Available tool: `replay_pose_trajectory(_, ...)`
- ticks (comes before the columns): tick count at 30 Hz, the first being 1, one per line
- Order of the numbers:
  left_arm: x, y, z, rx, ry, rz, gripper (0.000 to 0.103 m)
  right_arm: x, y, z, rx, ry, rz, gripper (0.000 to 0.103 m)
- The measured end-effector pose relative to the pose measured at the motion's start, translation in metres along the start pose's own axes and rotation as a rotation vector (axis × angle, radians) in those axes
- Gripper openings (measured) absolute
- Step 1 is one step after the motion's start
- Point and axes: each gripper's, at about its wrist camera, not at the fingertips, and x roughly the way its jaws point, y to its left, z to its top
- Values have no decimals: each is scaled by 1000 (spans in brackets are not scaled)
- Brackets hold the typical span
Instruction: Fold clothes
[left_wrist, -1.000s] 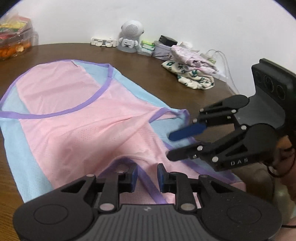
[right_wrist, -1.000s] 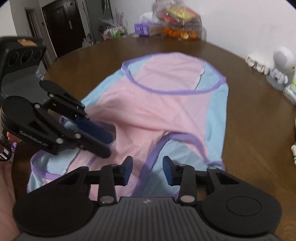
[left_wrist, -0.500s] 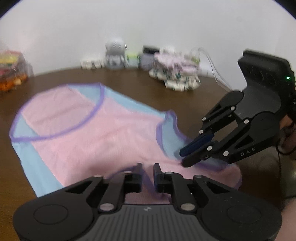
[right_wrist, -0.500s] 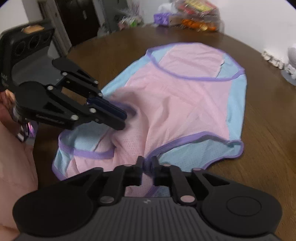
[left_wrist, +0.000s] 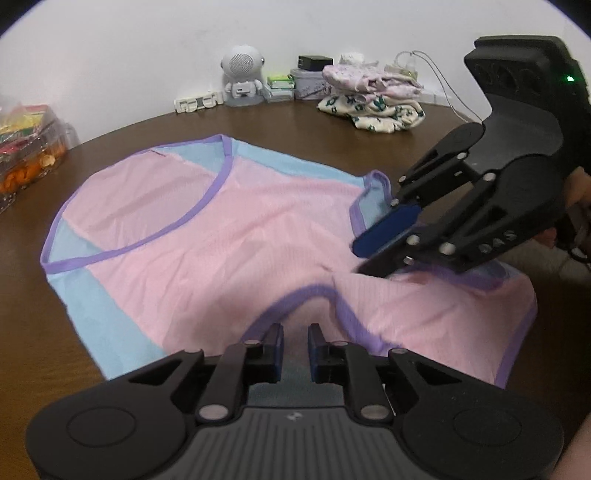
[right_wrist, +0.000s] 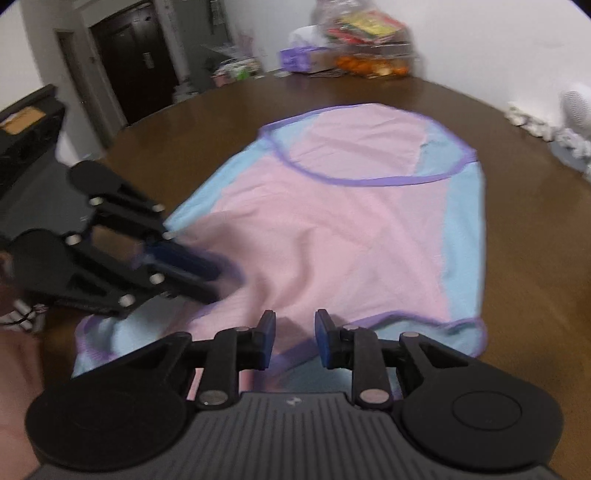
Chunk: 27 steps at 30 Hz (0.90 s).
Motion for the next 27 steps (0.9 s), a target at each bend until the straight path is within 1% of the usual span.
replay_pose_trajectory(3,-16,3,-1,-36,-81,-43,14,-9,7,-5,-13,-15,5,25)
replay_pose_trajectory(5,-22,3,1,-49,-125,-48,15,-14,11,-8,-22,-24,9,25)
replay_pose_trajectory(6,-25,2,3,-50,-139,-53,16,-17,14,-10,-26,-29,10,27)
replay_pose_trajectory(8,-32,1,2,-49,-173,-70,28,-31,12,-18,4,-63,-17,41)
replay_pose_trajectory(9,-36,0,1,-50,-194,-71,47,-40,10,-24,20,-84,-36,54)
replay_pose_trajectory(10,-42,-1,-1,-53,-218,-61,68,-47,10,-31,30,-103,-53,61)
replay_pose_trajectory(11,-48,-4,-4,-56,-246,-44,76,-55,9,-38,41,-119,-66,63)
replay_pose_trajectory(12,-55,-6,-9,-61,-274,-27,90,-62,9,-46,59,-135,-78,72)
replay_pose_trajectory(13,-61,-9,-13,-67,-297,-13,96,-67,12,-53,81,-151,-89,82)
replay_pose_trajectory(14,-67,-13,-19,-77,-321,1,96,-72,15,-60,102,-168,-100,85)
replay_pose_trajectory(15,-73,-17,-25,-89,-339,14,97,-77,17,-68,124,-185,-112,93)
replay_pose_trajectory(16,-78,-21,-30,-102,-353,27,98,-81,20,-75,146,-203,-123,103)
replay_pose_trajectory(19,-89,-31,-49,-148,-387,34,99,-89,31,-91,194,-238,-159,103)
replay_pose_trajectory(22,-96,-33,-61,-193,-396,28,99,-91,44,-98,221,-267,-180,103)
replay_pose_trajectory(25,-104,-33,-73,-231,-399,34,99,-88,62,-99,216,-287,-206,103)
replay_pose_trajectory(27,-108,-32,-80,-252,-401,39,99,-86,77,-99,191,-290,-211,103)
